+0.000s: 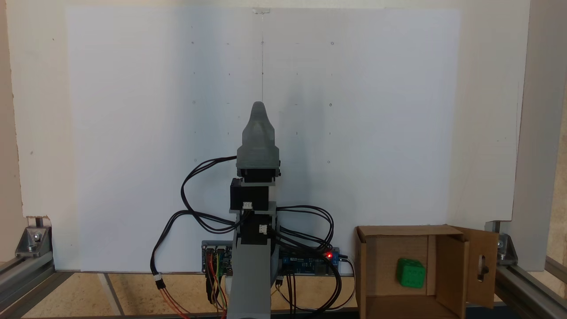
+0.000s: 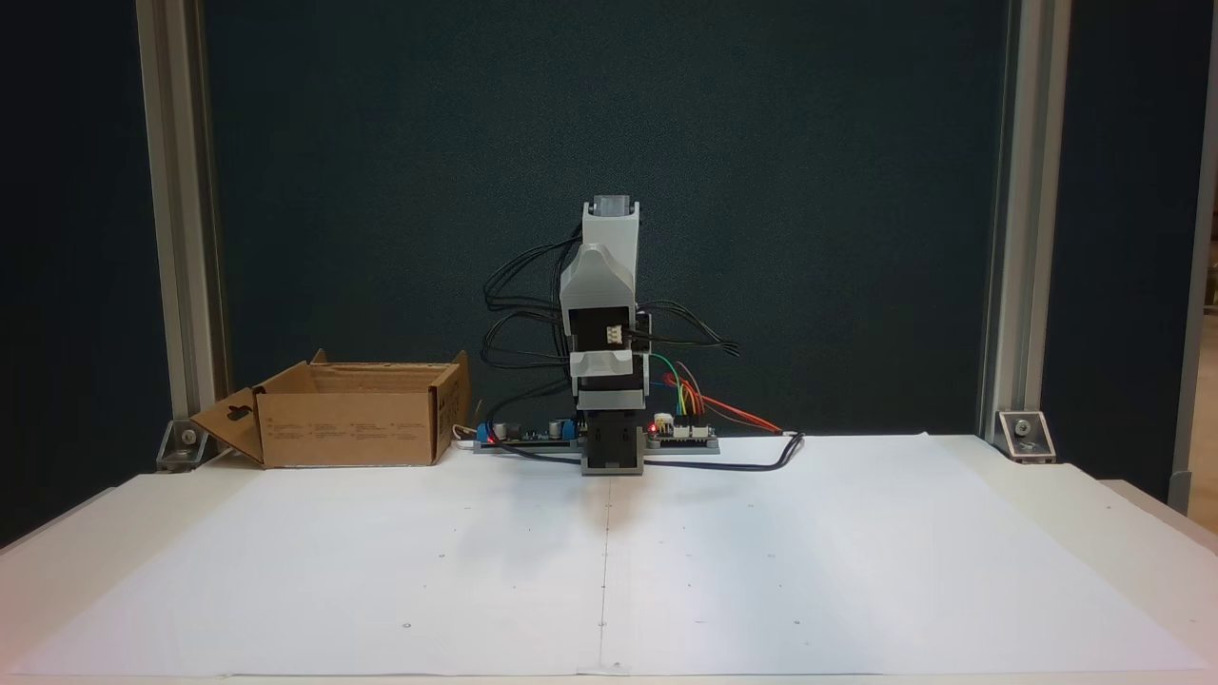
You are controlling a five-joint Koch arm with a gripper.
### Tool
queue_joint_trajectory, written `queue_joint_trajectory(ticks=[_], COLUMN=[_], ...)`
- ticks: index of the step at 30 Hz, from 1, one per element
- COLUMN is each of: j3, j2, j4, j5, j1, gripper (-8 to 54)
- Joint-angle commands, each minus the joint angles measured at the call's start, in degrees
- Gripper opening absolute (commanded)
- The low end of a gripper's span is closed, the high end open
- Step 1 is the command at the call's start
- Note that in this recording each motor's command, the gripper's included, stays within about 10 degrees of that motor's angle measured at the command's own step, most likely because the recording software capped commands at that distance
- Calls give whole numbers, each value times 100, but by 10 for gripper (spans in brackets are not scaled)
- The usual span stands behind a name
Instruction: Grasp a green dice and put it in the bin.
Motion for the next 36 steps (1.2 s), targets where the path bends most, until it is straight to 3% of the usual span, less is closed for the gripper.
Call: queue_joint_trajectory(ticks=[1, 36], j3=[-88, 9], j2=[642, 624], j4=[-246, -246], j5=[158, 176], j1=[70, 0], gripper=[441, 446])
